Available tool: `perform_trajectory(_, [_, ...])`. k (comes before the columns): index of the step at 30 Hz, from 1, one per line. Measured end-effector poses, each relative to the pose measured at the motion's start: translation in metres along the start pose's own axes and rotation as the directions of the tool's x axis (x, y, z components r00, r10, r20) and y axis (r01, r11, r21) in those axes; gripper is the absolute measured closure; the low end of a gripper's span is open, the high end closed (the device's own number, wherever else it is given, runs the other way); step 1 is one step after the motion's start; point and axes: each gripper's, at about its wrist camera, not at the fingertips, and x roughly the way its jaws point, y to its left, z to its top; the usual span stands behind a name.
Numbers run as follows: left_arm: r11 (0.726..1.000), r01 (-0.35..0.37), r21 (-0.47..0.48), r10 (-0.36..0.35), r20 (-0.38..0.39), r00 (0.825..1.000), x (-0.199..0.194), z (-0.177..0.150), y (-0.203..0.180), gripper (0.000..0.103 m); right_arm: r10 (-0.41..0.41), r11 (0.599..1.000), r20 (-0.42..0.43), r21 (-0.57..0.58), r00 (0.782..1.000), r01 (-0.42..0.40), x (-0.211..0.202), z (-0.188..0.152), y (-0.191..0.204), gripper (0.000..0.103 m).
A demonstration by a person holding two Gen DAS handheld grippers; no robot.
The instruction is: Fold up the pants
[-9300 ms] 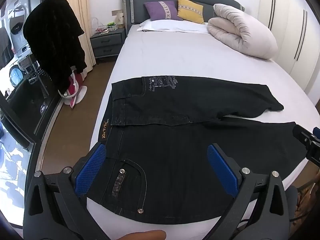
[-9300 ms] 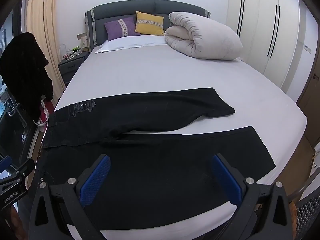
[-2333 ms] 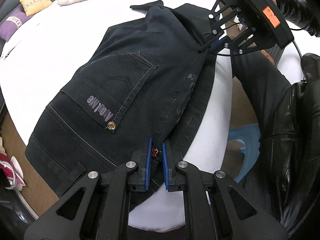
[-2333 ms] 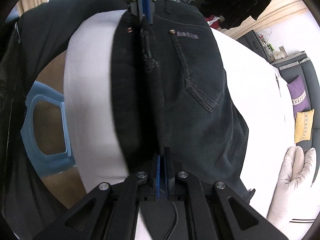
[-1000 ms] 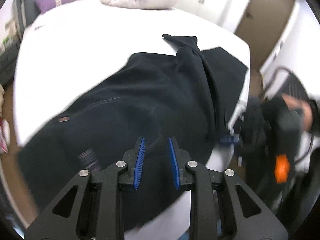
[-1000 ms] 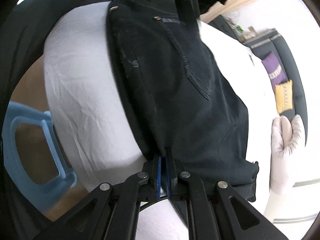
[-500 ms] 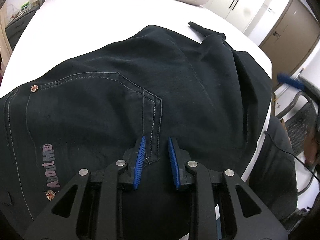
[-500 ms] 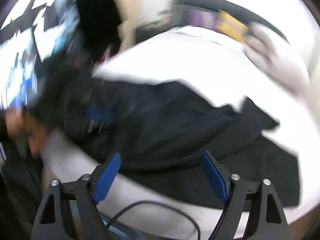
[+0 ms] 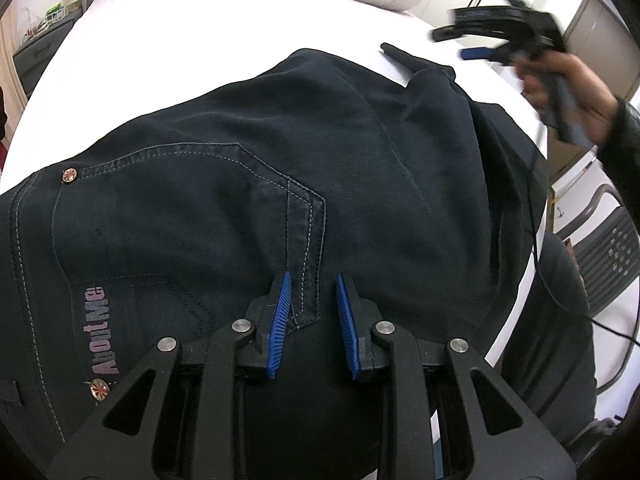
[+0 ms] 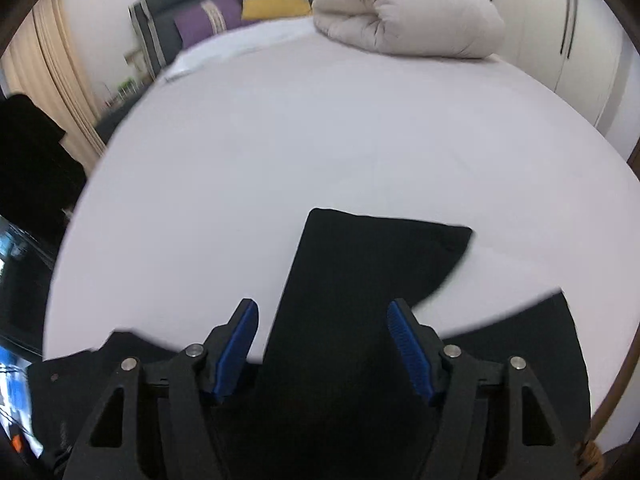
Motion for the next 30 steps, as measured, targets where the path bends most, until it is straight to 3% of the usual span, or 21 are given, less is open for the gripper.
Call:
perform_trajectory(6, [0.999,0.031,-0.014,-0.031,-0.006,0.999,-0.002,0.001,0.012,0.080,-0.116,0.992,-0.116,0.029,0.986,0.120,0.072,0.028,0.004,0.034])
perform_trajectory(9, [0.999,0.042,-0.013,-0.042,-0.006,0.999,-0.003,0.004,0.016,0.080,-0.137,0.988,-0.173,0.045,0.975,0.147,0.096,0.026,-0.004,0.049])
perform_trajectory(11, [0.999,0.045,-0.016,-0.045,-0.005,0.999,-0.003,0.005,0.018,0.080,-0.120,0.990,-0.144,0.053,0.982,0.129,0.094,0.023,-0.010,0.059])
perform_trajectory(12, [0.999,0.045,-0.017,-0.045,-0.004,0.999,-0.004,0.006,0.019,0.080,-0.118,0.991,-0.131,0.051,0.984,0.126,0.091,0.022,-0.013,0.082])
perform_trajectory(13, [0.999,0.043,-0.017,-0.043,-0.004,0.999,-0.004,0.006,0.020,0.080,-0.095,0.992,-0.121,0.071,0.988,0.104,0.085,0.021,-0.019,0.098])
perform_trajectory(16, [0.999,0.035,-0.013,-0.035,-0.005,0.999,-0.004,0.007,0.020,0.080,-0.005,0.984,-0.005,0.176,1.000,0.006,0.045,0.016,-0.048,0.098])
perform_trajectory(18, [0.999,0.031,-0.013,-0.031,-0.006,0.999,-0.004,0.007,0.019,0.080,0.043,0.969,0.083,0.241,0.996,-0.062,0.011,0.007,-0.072,0.099])
perform_trajectory(20, [1.000,0.025,-0.009,-0.025,-0.008,1.000,-0.004,0.008,0.016,0.080,0.126,0.920,0.196,0.345,0.973,-0.188,-0.027,-0.012,-0.108,0.098])
perform_trajectory(22, [1.000,0.017,-0.008,-0.017,-0.009,1.000,-0.003,0.008,0.014,0.080,0.141,0.872,0.272,0.421,0.952,-0.249,-0.053,-0.035,-0.139,0.098])
perform_trajectory(25, [1.000,0.003,-0.009,-0.003,-0.009,1.000,-0.001,0.007,0.007,0.080,0.126,0.760,0.365,0.563,0.922,-0.326,-0.084,-0.097,-0.198,0.098])
perform_trajectory(28, [1.000,-0.008,-0.012,0.008,-0.011,1.000,0.002,0.006,0.001,0.080,0.094,0.654,0.379,0.673,0.920,-0.345,-0.083,-0.148,-0.240,0.097])
perform_trajectory(30, [1.000,-0.014,-0.009,0.014,-0.012,1.000,0.002,0.006,-0.002,0.080,0.112,0.523,0.350,0.775,0.930,-0.354,-0.064,-0.187,-0.275,0.093])
